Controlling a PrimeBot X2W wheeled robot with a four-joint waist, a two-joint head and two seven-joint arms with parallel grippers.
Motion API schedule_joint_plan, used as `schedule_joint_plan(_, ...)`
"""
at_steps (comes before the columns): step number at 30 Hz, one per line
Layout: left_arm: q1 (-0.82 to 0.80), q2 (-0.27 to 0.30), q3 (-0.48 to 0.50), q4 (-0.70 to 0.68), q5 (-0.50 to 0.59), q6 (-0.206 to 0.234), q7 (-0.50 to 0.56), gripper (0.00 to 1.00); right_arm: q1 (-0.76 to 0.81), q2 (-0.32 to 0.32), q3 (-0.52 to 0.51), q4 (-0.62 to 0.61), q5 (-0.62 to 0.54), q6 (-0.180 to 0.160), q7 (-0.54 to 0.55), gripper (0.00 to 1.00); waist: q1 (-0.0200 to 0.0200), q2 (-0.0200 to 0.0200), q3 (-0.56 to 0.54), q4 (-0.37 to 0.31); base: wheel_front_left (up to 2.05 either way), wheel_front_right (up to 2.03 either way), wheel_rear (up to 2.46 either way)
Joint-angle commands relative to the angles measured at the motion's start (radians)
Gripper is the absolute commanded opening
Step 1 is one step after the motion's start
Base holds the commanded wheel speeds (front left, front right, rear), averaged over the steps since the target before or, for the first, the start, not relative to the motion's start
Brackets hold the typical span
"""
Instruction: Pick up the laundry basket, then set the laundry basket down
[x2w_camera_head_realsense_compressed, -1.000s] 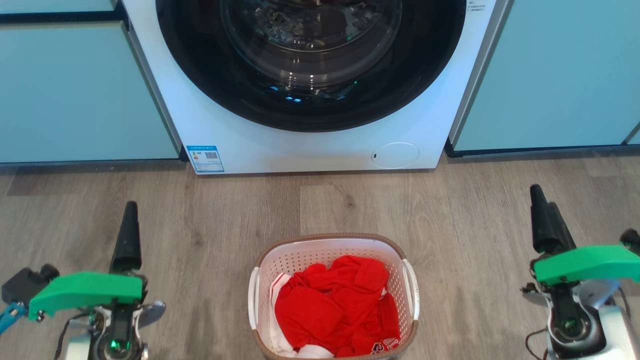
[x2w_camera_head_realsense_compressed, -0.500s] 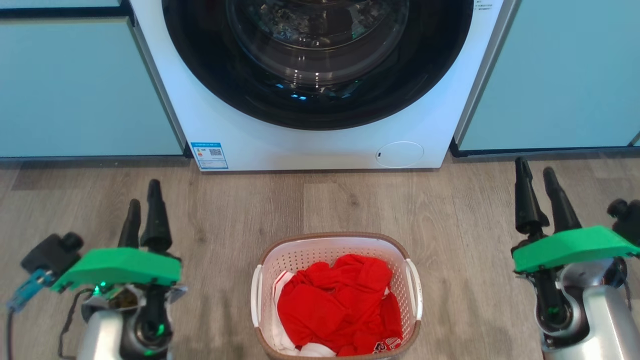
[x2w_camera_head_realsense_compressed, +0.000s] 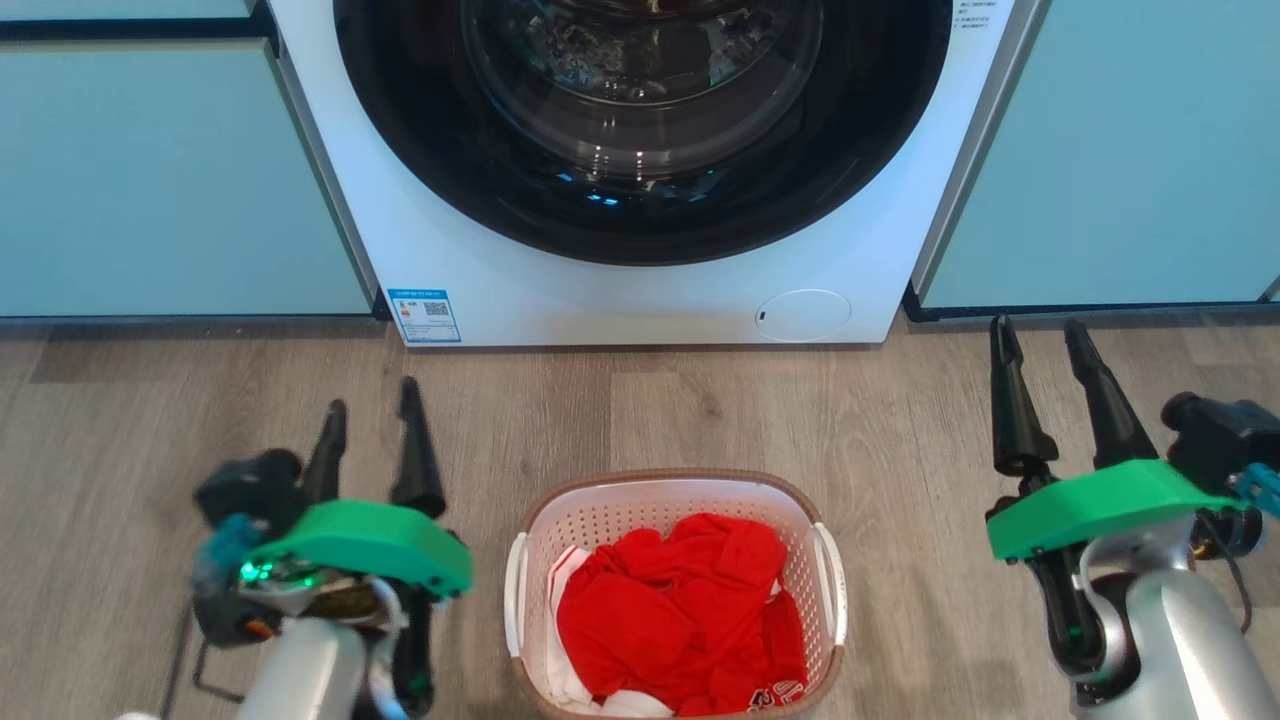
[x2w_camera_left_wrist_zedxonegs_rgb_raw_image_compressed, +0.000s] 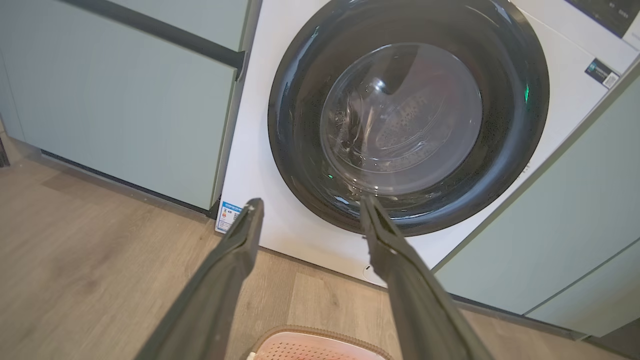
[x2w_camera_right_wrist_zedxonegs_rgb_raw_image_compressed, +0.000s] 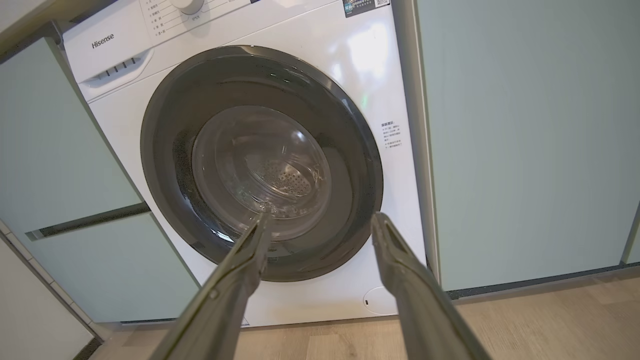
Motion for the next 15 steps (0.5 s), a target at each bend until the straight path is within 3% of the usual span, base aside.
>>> schedule_joint_plan(1,-0.079,0.023,-0.009,-0.032,0.045,0.018,-0.017,1.00,-0.051,-0.015,0.015,-0.036,-0.041,0.005,-0.016,1.00,0.0000,0.0000,-0.001,0.000,0.00,0.00,0.00)
schedule_joint_plan(6,-0.105,0.068,-0.129,-0.010,0.114,0.082,-0.031,1.00,-0.039,-0.022,0.046,0.028,-0.103,0.005,-0.031,1.00,0.0000,0.0000,-0.007,-0.001,0.00,0.00,0.00)
schedule_joint_plan(15,-0.143,0.098,-0.265,0.076,0.172,0.106,-0.058,1.00,-0.053,-0.029,0.081,0.125,-0.174,0.006,-0.057,1.00,0.0000,0.0000,-0.020,0.000,0.00,0.00,0.00)
